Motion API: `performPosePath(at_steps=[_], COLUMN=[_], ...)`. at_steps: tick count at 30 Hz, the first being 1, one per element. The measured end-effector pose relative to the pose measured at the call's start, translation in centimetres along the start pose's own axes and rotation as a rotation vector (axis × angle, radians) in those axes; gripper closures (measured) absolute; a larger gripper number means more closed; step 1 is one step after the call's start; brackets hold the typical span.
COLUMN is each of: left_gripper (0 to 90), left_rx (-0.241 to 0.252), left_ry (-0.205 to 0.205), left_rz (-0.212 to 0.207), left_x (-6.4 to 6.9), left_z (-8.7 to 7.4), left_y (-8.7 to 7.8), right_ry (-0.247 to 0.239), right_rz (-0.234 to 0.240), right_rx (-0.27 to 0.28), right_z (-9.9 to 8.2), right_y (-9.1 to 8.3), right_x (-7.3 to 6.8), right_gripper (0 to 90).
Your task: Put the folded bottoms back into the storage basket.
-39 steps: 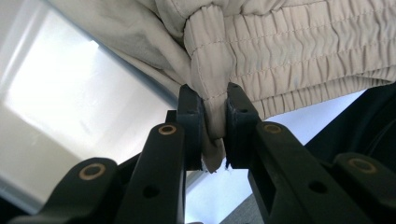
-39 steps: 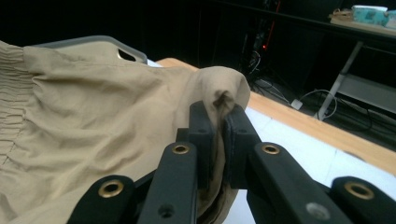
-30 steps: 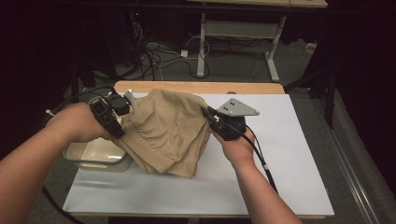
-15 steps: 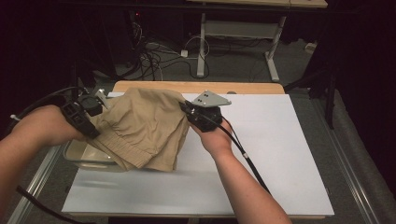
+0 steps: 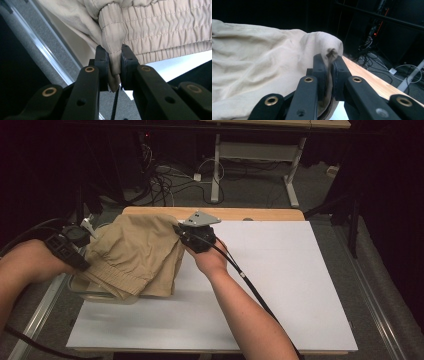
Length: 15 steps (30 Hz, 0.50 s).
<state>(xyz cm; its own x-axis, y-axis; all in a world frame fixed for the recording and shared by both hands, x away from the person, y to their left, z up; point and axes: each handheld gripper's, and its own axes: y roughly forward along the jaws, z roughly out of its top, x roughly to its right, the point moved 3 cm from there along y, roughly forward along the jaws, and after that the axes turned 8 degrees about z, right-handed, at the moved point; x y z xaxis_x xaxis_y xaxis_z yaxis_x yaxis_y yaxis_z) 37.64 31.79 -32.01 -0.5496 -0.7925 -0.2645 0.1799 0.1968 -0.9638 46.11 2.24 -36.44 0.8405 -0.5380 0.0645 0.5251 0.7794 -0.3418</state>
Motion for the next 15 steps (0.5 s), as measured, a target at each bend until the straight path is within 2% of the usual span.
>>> performPosePath(at_steps=[5, 10, 15], left_gripper=[78.0, 78.0, 78.0], left_rx=[0.003, 0.014, 0.017], left_ry=[-0.023, -0.05, -0.078], left_rz=[-0.006, 0.005, 0.01], left_x=[-0.7, -1.5, -2.3], left_z=[-0.5, -1.2, -2.3], left_y=[0.6, 0.3, 0.8], right_ry=[-0.012, -0.012, -0.021], right_rz=[0.009, 0.015, 0.03], right_rx=[-0.006, -0.006, -0.009], right_z=[0.2, 0.7, 1.5], right_y=[1.4, 2.8, 4.5], right_x=[0.0, -0.1, -0.5], right_gripper=[85.1, 85.2, 85.1])
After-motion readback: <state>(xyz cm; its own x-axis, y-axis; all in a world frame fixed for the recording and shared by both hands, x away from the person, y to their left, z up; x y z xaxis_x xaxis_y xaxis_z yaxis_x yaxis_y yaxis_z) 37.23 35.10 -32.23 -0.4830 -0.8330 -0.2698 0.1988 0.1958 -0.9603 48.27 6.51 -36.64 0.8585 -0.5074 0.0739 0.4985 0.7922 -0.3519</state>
